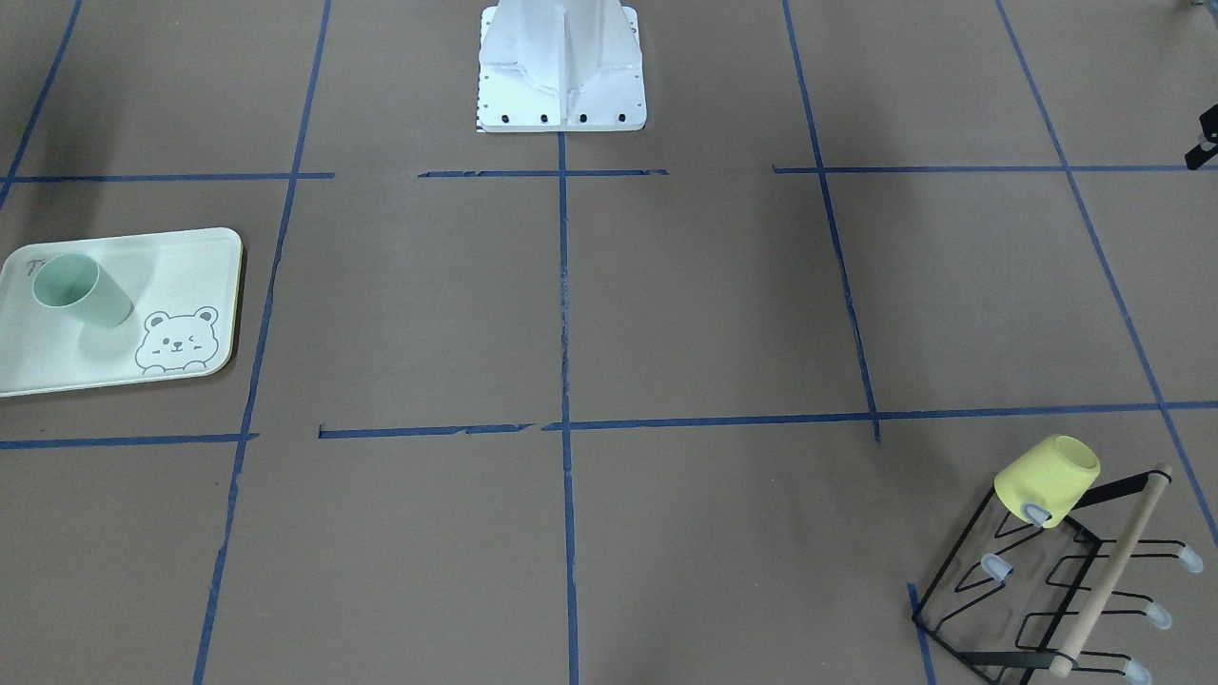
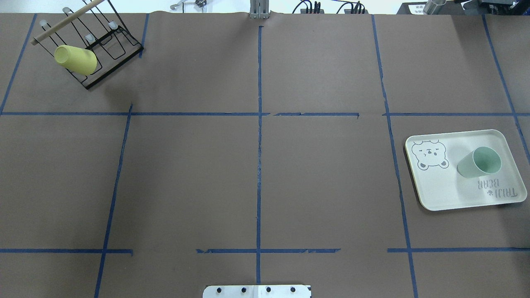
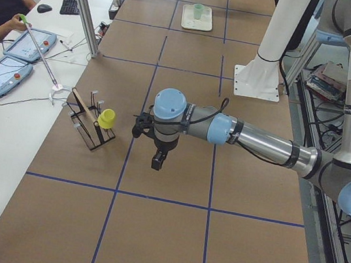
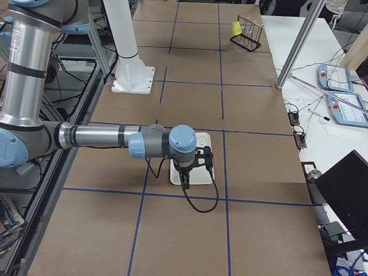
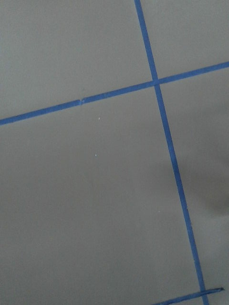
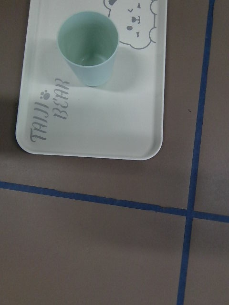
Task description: Left arm grabs green cup and hands to right arm on tray
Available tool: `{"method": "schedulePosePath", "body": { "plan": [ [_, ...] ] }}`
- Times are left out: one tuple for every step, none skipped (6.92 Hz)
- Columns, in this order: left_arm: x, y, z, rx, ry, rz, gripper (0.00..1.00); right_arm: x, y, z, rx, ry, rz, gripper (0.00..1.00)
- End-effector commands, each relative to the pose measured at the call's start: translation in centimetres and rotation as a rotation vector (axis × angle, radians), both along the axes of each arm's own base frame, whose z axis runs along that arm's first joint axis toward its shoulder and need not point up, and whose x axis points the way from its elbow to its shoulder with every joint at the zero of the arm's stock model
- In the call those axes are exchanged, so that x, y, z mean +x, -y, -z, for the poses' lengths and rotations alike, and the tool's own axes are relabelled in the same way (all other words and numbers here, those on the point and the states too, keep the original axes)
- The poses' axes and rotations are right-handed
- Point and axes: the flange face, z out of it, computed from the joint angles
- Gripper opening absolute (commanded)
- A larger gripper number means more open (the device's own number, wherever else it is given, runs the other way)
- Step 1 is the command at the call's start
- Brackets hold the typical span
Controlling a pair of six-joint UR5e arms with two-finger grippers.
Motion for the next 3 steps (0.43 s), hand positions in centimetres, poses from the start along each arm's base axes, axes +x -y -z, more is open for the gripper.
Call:
{"method": "schedulePosePath", "body": {
  "plan": [
    [-1.21,-0.08,-3.49,-0.077,0.003,0.006,1.0,0.07,-0.26,0.05,0.0,-0.006,-0.001,1.0],
    [-1.21,-0.16,-4.13,-0.117,0.004,0.009,1.0,0.19,-0.32,-0.2,-0.002,-0.023,-0.001,1.0],
    [-1.2,-0.47,-4.27,-0.155,0.001,0.02,1.0,0.34,-0.2,-0.35,0.004,-0.055,-0.002,1.0]
  ]
}}
